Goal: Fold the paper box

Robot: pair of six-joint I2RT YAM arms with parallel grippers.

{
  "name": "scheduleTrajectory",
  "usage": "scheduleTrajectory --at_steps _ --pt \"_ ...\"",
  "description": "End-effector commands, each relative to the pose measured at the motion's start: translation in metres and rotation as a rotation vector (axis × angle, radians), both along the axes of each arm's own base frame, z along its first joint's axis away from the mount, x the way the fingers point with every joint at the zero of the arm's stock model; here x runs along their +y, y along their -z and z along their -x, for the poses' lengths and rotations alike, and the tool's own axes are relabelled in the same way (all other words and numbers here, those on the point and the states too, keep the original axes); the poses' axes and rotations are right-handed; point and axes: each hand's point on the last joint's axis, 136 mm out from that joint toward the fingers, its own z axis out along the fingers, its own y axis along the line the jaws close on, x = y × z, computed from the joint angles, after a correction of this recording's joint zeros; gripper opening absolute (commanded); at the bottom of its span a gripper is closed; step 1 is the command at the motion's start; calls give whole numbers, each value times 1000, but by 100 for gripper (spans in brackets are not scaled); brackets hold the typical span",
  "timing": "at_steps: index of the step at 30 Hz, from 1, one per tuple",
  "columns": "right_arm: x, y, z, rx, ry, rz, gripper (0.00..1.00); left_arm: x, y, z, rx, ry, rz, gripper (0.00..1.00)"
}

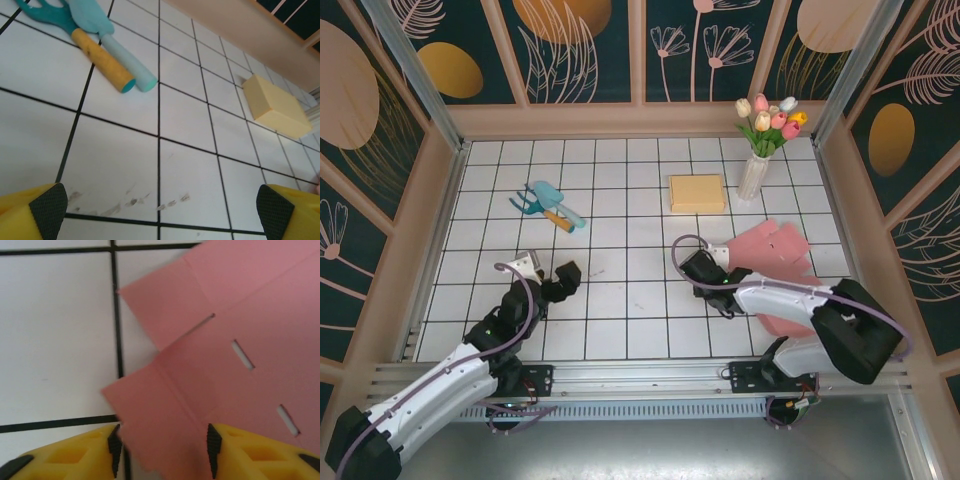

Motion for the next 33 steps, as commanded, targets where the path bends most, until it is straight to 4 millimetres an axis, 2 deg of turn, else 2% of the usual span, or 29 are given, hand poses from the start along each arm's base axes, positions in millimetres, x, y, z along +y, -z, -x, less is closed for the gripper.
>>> scheduleTrajectory --at_steps 1,3,5,6,10,15,19,21,23,25,26,28,30,33 --pt "-13 -2 -6 -60 71 61 41 6 9 2 21 -24 -14 98" --pt "-7 -7 -12 -84 49 61 26 3 11 2 30 -15 -14 99" --pt "1 -19 -17 -128 22 77 7 2 10 2 34 -13 -12 99" --pt "5 -26 -18 -154 8 90 3 2 10 1 33 -14 -8 98" --pt "38 -56 -16 -249 -89 134 0 -1 5 3 25 -17 67 99" --pt "103 -63 -14 -228 -207 38 0 -10 -8 9 -14 33 191 98" --pt "163 -65 -22 -232 -291 -101 4 1 -6 10 -23 -12 166 99" --pt "184 -67 -27 -236 -306 -162 15 4 -1 11 -15 -24 162 98" --pt "203 -71 -30 -238 -322 -216 32 1 4 12 -11 -9 172 98" --pt "218 -77 -29 -230 -355 -269 42 -3 10 12 -3 6 175 98" --pt "223 -84 -27 -232 -370 -294 43 -5 12 12 2 14 176 98" --pt "219 -100 -25 -256 -375 -296 44 -11 15 13 14 44 181 99" --pt "203 -114 -23 -294 -361 -247 45 -23 13 13 20 96 208 97" --pt "162 -132 -22 -346 -323 -139 47 -40 8 14 35 157 248 95"
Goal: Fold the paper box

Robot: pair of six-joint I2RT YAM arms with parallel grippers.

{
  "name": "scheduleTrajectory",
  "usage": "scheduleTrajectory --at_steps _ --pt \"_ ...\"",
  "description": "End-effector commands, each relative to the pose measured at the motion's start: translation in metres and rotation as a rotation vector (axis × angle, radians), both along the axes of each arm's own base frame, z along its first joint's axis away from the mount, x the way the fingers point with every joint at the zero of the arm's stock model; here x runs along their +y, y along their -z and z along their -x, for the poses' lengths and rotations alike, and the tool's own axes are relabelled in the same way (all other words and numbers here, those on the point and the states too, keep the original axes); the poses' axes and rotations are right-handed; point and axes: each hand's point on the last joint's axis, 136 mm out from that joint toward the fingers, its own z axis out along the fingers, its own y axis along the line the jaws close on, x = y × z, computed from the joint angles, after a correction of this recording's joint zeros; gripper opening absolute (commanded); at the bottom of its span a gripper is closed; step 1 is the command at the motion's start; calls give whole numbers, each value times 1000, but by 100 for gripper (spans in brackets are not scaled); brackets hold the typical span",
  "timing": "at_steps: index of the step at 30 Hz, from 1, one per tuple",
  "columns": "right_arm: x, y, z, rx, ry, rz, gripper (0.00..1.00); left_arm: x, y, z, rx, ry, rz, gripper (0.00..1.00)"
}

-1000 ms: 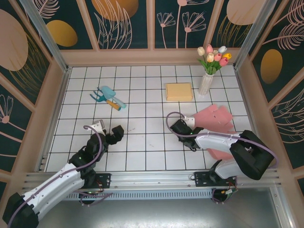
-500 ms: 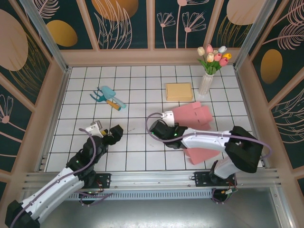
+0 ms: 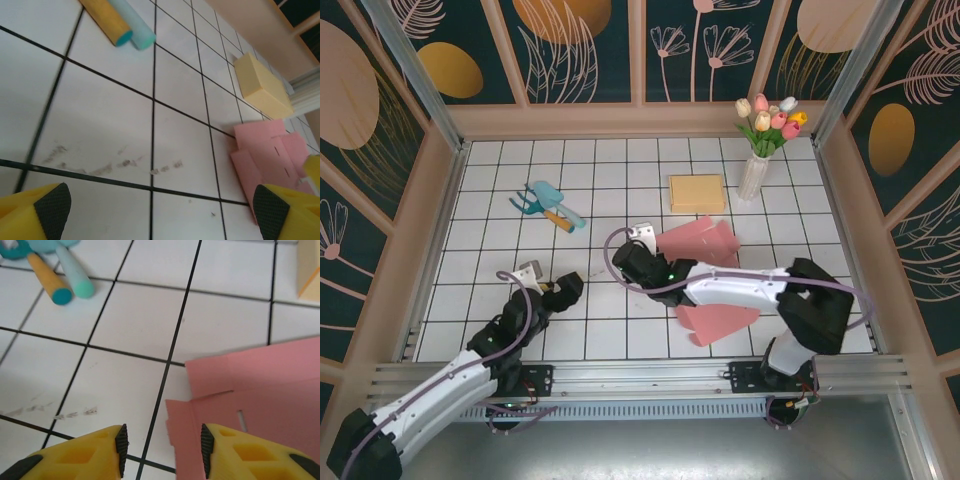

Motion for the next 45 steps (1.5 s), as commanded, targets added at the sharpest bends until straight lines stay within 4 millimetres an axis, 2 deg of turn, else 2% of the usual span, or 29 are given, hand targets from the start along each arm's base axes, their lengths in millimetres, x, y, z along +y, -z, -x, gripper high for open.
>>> scheduleTrajectory --at_steps 1,5,7,10,13,14,16,20,23,28,29,32,35,37,39,41,43,45 --pt "-46 -35 2 -104 53 93 47 -28 -24 0 -50 85 104 95" --pt "-84 -45 6 -176 7 198 51 -50 -32 5 -68 93 72 95" --pt "-110 -48 0 -217 48 227 55 -63 -29 3 -47 108 72 95" --pt "-141 -50 -6 -257 114 166 55 -86 -26 -2 -16 121 47 95" --pt "-158 -47 -3 -288 120 12 56 -115 -24 -8 7 134 24 92" --pt "-158 -49 -1 -294 100 -40 56 -124 -22 -10 17 142 9 91" --pt "-159 -56 5 -314 71 -127 63 -146 -18 -16 45 156 -22 88" --pt "-167 -59 10 -335 89 -160 66 -167 0 -26 91 140 -77 87" --pt "-167 -55 10 -324 89 -160 66 -167 14 -33 106 103 -124 82" --pt "-162 -49 10 -294 71 -144 66 -173 32 -42 139 83 -210 68" --pt "-161 -49 10 -293 69 -145 66 -174 34 -42 141 83 -214 63" --pt "-161 -46 11 -289 63 -145 64 -174 32 -47 112 71 -215 40" --pt "-159 -49 10 -305 56 -150 64 -171 19 -58 65 68 -248 20" --pt "-145 -63 10 -345 -27 -156 63 -167 7 -66 22 78 -266 2" --pt "-128 -79 13 -378 -148 -131 62 -162 -7 -77 -16 89 -288 0" --pt "-122 -95 9 -413 -182 -86 62 -157 -26 -87 -80 106 -338 0" --pt "-116 -110 1 -464 -221 -11 62 -153 -51 -93 -174 125 -416 0" --pt "-102 -119 -5 -507 -335 89 64 -152 -78 -93 -276 153 -465 0"
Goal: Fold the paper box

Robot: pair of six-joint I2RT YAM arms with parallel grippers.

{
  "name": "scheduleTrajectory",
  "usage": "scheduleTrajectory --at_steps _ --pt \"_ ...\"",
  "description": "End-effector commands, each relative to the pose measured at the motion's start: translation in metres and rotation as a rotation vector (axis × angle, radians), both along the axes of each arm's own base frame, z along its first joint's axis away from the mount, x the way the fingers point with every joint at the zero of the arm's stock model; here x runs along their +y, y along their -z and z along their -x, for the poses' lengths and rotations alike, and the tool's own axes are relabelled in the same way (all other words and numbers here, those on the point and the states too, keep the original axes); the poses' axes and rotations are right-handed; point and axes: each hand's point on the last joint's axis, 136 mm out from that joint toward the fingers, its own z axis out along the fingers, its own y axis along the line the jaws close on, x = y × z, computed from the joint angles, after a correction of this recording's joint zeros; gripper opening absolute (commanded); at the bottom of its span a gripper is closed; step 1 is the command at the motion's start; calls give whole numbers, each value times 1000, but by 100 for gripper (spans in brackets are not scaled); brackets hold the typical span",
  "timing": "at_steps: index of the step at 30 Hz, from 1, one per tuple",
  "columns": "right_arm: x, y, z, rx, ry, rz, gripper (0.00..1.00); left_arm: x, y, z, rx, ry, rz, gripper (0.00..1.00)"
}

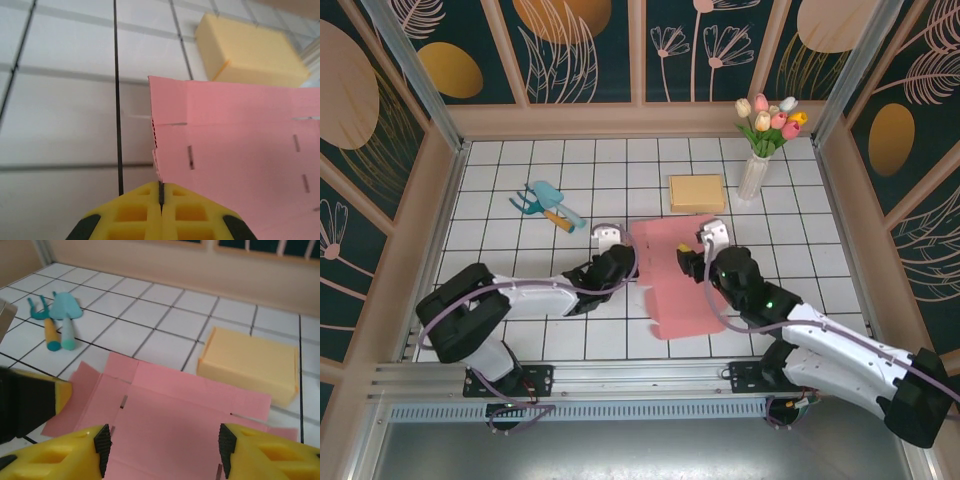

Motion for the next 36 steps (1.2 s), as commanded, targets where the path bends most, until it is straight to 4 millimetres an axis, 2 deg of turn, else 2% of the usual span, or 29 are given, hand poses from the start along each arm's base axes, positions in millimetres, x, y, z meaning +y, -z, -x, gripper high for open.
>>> scheduleTrajectory --at_steps 1,2,5,9,13,16,19,20,21,25,29,36 --pt "27 -43 -11 -170 -167 168 66 -3 -71 -5 -261 114 -96 0" --pt "32 -47 -16 -181 -187 213 67 -2 -86 1 -332 149 -91 0" --pt "44 -57 -32 -170 -269 349 66 24 -126 16 -531 134 -65 0" --pt "45 -70 -50 -178 -327 507 66 29 -149 34 -641 216 -103 0" --pt "40 -71 -57 -162 -426 615 65 32 -153 48 -716 284 -147 0" --pt "32 -65 -54 -165 -519 675 64 34 -156 62 -803 332 -139 0" --pt "21 -65 -54 -172 -564 661 60 34 -157 72 -855 371 -139 0" --pt "23 -63 -48 -189 -607 669 59 32 -156 75 -866 393 -145 0" --pt "16 -62 -49 -212 -622 693 59 30 -156 79 -881 418 -151 0" --pt "7 -61 -48 -274 -640 717 60 27 -156 98 -957 500 -141 0" --pt "6 -46 -40 -226 -721 721 60 31 -161 113 -1029 537 -114 0" --pt "14 -33 -23 -208 -826 683 59 32 -170 119 -1043 547 -88 0"
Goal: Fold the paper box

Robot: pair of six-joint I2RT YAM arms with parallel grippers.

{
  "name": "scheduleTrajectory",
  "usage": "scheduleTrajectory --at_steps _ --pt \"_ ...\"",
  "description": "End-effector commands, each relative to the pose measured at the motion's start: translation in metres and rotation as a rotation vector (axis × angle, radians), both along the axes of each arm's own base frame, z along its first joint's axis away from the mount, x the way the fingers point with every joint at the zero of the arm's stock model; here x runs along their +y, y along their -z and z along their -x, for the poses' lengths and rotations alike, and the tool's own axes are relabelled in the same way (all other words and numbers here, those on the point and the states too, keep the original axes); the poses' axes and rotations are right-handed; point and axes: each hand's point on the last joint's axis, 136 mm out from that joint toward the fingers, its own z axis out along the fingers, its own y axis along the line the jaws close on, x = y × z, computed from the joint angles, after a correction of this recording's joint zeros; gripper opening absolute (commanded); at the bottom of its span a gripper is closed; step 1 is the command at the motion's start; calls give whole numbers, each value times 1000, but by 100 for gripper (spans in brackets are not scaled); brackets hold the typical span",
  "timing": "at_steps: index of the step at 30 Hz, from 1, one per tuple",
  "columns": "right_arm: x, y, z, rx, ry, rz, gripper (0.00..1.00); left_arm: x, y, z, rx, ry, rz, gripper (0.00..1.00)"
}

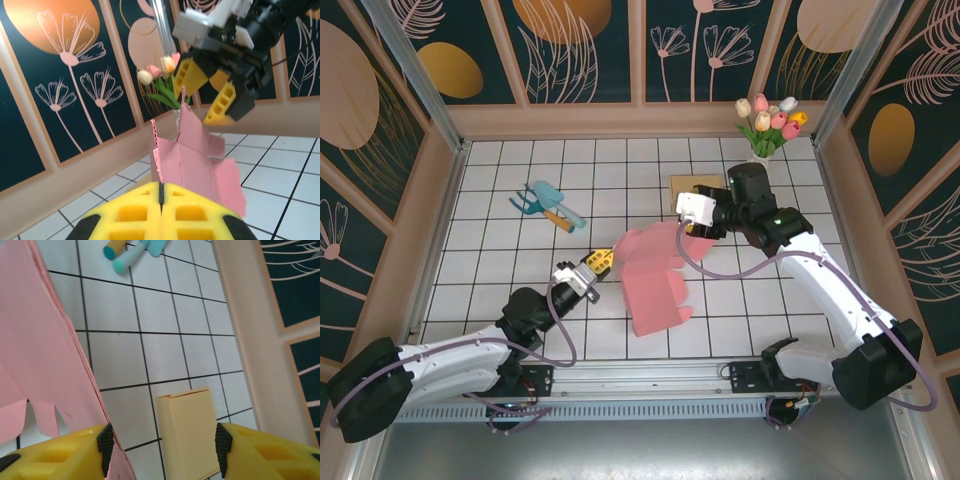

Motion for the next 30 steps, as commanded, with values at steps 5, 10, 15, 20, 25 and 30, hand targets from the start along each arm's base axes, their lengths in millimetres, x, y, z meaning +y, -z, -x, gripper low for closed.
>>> scheduleTrajectory --at_steps 5,10,15,20,25,30 --pt "7 14 27 103 -132 -2 56 5 -23 8 -71 13 57 0" --pt "-2 9 32 112 -132 -11 56 5 -21 3 -63 -9 49 0" --pt "-15 -3 33 82 -106 -19 56 4 -19 1 -59 -16 40 0" --pt "-15 -8 41 79 -124 -65 57 5 -22 3 -64 -10 50 0" --pt "-6 -1 50 133 -176 -115 56 9 -26 5 -74 -13 66 0" --pt "-1 16 49 184 -192 -118 56 10 -29 7 -81 -9 75 0"
